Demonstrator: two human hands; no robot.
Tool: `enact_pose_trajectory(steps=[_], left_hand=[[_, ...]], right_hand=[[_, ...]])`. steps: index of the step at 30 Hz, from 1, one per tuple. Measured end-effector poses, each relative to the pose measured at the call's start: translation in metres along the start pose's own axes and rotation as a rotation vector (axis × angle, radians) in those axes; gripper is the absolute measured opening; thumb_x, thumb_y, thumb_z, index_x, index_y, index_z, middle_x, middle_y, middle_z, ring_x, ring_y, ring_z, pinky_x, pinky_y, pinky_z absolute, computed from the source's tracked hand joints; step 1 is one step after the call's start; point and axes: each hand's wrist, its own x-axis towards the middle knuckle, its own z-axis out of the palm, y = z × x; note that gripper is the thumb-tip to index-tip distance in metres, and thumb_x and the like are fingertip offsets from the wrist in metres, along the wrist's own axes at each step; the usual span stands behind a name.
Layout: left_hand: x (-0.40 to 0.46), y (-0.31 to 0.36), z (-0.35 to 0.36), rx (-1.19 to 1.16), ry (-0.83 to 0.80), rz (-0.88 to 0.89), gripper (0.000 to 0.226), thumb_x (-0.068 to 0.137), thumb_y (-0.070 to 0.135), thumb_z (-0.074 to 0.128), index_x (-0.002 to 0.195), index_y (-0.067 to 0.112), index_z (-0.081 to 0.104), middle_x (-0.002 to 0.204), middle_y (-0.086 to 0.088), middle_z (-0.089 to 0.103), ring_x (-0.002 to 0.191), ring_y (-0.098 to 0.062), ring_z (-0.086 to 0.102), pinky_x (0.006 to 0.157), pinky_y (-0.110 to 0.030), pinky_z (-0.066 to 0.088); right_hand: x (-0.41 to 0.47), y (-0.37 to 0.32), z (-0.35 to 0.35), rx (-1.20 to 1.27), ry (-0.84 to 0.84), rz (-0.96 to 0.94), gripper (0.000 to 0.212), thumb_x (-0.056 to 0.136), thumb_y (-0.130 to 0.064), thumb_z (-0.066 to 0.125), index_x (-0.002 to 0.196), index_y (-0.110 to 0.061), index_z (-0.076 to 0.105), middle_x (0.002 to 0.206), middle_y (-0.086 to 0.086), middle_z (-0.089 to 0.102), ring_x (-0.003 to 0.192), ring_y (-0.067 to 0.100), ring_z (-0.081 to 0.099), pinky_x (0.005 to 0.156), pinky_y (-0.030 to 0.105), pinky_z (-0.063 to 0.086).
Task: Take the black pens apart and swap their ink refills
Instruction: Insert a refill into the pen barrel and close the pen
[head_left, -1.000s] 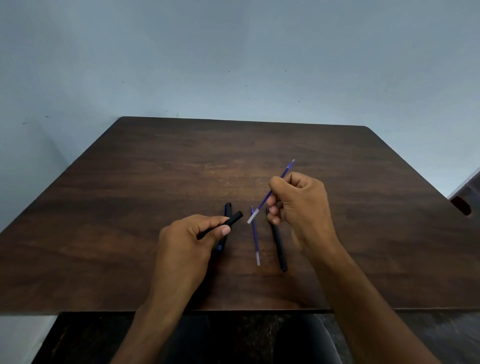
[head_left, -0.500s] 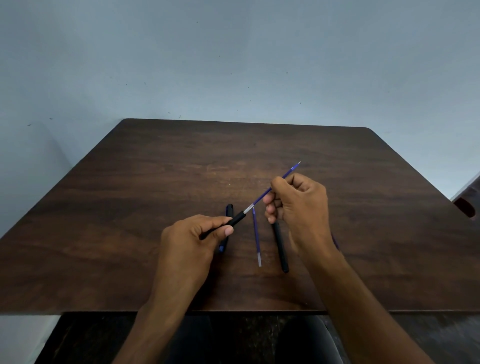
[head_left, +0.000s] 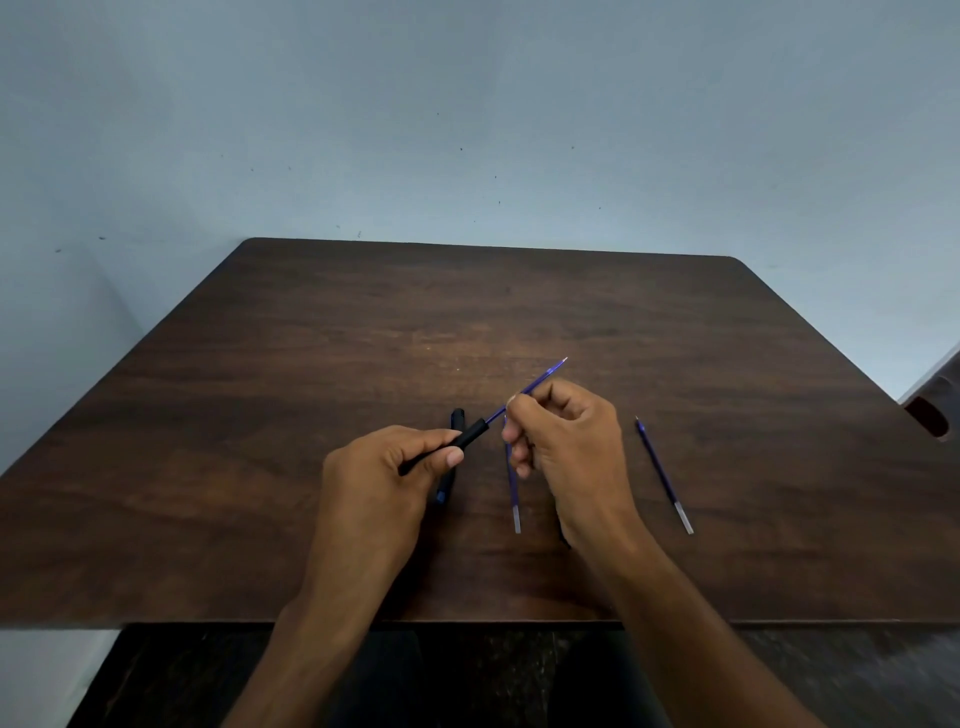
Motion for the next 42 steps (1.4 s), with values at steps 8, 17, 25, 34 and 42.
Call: enact_pose_trajectory(steps=[8,17,25,34,42], left_hand=[[0.001,0.000,0.000,0.011,-0.012,0.003,0.021,0.077,0.015,0.077,0.096,0.024,0.078,0.087,0.018,0.072,0.086,0.009,0.063,0.072,0.001,0.040],[0.002,-0.001,-0.002,-0.016,0.009,-0.001,0.020,0.076,0.013,0.078,0.093,0.022,0.078,0.084,0.019,0.071,0.085,0.011,0.063,0.072,0.001,0.039],[0.001,-0.003,-0.002,-0.003,-0.013,-0.022,0.021,0.078,0.014,0.077,0.096,0.024,0.077,0.087,0.018,0.072,0.087,0.011,0.062,0.073,0.002,0.039],[0.001,-0.005,-0.009,0.059,0.004,0.004,0.023,0.076,0.014,0.078,0.096,0.024,0.077,0.087,0.020,0.070,0.090,0.011,0.061,0.076,0.001,0.040],[0.002,-0.017,-0.023,0.122,0.032,0.010,0.024,0.078,0.014,0.076,0.100,0.024,0.076,0.087,0.026,0.065,0.090,0.017,0.058,0.076,0.003,0.037]], right_hand=[[-0.008,0.006,0.006,-0.038,-0.032,0.032,0.015,0.085,-0.015,0.069,0.072,-0.008,0.070,0.059,0.006,0.069,0.047,0.012,0.054,0.044,0.026,0.046],[-0.009,0.006,-0.007,0.037,-0.035,0.015,0.009,0.086,-0.017,0.076,0.083,-0.009,0.075,0.063,0.006,0.071,0.049,0.012,0.055,0.045,0.027,0.049],[-0.008,-0.001,-0.012,0.184,0.047,-0.032,0.011,0.088,-0.019,0.074,0.089,-0.008,0.074,0.065,0.004,0.071,0.051,0.013,0.058,0.045,0.024,0.051],[-0.007,0.001,-0.002,0.103,-0.034,-0.009,0.005,0.088,-0.014,0.073,0.085,-0.012,0.076,0.065,0.004,0.072,0.052,0.013,0.061,0.048,0.025,0.054],[-0.008,-0.001,0.006,0.104,-0.108,-0.010,0.011,0.083,-0.022,0.079,0.089,-0.014,0.078,0.066,0.003,0.073,0.049,0.010,0.058,0.045,0.023,0.052]])
